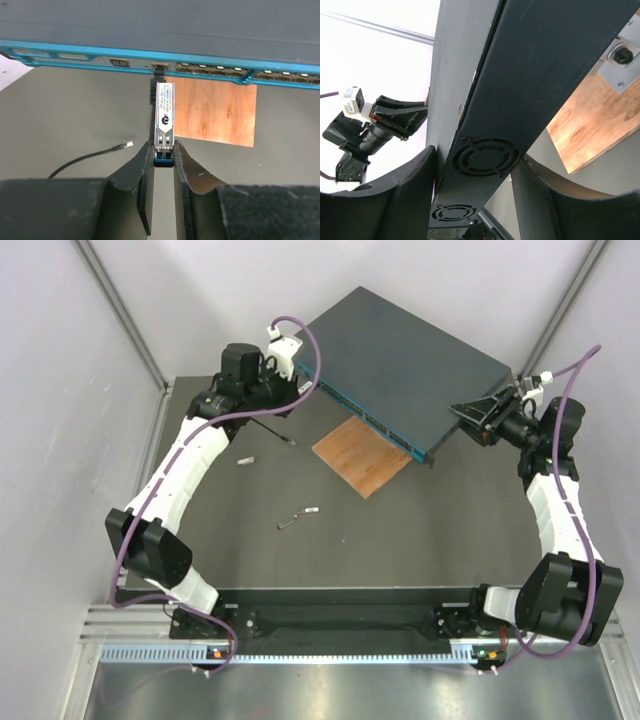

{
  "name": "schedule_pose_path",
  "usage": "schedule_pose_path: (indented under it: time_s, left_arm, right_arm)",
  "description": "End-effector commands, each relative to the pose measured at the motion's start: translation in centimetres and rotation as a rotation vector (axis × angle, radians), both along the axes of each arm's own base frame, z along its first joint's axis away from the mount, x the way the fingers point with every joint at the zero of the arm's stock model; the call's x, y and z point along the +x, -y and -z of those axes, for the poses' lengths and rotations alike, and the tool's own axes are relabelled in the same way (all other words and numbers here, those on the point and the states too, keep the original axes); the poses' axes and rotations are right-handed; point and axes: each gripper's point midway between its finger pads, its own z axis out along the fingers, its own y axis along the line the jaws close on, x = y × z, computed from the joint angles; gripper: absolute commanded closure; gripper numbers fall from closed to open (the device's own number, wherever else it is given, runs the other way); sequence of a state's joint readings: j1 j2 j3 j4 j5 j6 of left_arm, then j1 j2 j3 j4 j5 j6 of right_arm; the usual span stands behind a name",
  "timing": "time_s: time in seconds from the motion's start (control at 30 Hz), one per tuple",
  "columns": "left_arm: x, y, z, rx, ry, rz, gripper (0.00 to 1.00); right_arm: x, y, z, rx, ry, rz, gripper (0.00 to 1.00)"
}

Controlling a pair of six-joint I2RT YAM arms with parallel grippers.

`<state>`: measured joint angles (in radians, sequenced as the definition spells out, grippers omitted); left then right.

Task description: Insert the plug into the switch port

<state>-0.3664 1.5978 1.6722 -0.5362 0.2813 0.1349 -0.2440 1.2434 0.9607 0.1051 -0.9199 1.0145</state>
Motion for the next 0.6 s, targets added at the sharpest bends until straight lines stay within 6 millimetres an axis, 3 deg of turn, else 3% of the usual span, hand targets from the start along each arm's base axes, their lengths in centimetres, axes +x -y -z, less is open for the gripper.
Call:
schedule_pose_path:
  time_s: [0.0, 0.07, 0.57]
  left_arm:
    - [-0.5, 0.6, -2.2, -0.033, 0.039, 0.037, 1.0]
    - [-0.4, 0.9, -1.4, -0.026, 0.008, 0.038, 1.0]
    - [1.4, 1.5, -1.9, -0.039, 0.009, -0.015, 1.0]
  right_arm:
    - [1.4, -0.3, -1.3, -0.091, 0.119, -0.001, 1.0]
    - [1.4, -0.3, -1.0, -0.092, 0.112, 0.0, 1.0]
    - [1.6, -0.2, -1.0, -0.093, 0.113, 0.002, 1.0]
